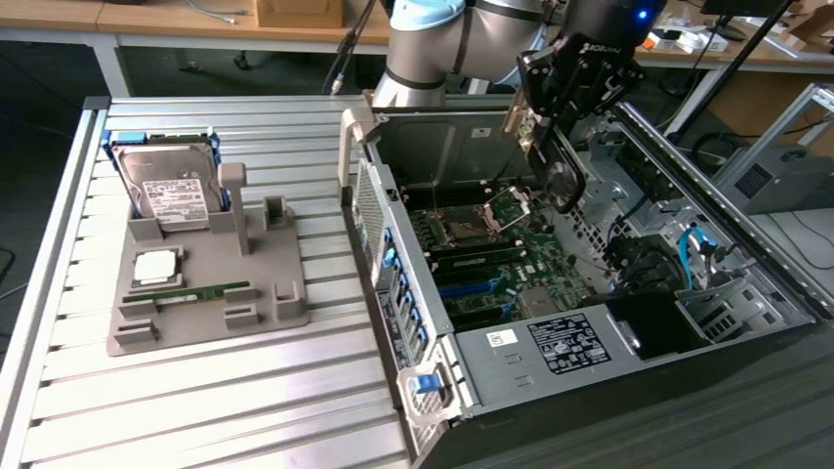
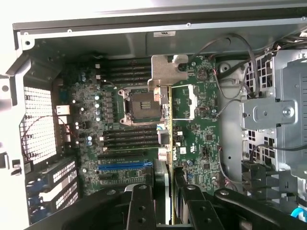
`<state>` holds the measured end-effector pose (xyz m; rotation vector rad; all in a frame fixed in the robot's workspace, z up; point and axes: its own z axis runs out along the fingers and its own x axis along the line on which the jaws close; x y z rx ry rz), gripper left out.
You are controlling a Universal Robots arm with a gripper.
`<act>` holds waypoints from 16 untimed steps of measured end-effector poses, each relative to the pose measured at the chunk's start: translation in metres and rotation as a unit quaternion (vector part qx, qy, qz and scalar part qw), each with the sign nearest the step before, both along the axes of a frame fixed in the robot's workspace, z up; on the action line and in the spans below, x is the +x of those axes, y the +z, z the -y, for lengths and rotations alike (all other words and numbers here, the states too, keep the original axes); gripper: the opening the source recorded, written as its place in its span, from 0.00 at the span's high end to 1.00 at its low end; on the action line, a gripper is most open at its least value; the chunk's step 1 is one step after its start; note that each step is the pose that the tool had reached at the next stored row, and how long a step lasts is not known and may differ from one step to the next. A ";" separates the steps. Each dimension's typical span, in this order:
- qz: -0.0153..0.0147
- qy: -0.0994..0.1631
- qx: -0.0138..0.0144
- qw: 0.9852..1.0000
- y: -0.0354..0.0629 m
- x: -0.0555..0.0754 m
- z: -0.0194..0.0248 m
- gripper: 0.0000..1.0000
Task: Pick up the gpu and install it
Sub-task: 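Pick up the gpu and move the gpu toward the slot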
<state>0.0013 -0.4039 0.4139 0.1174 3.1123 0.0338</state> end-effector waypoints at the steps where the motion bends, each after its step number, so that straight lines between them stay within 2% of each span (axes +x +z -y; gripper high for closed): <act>1: 0.000 0.000 0.000 1.000 -0.0002 0.001 0.0000 0.73; 16: 0.000 0.000 -0.002 1.000 -0.0038 0.010 0.0000 0.73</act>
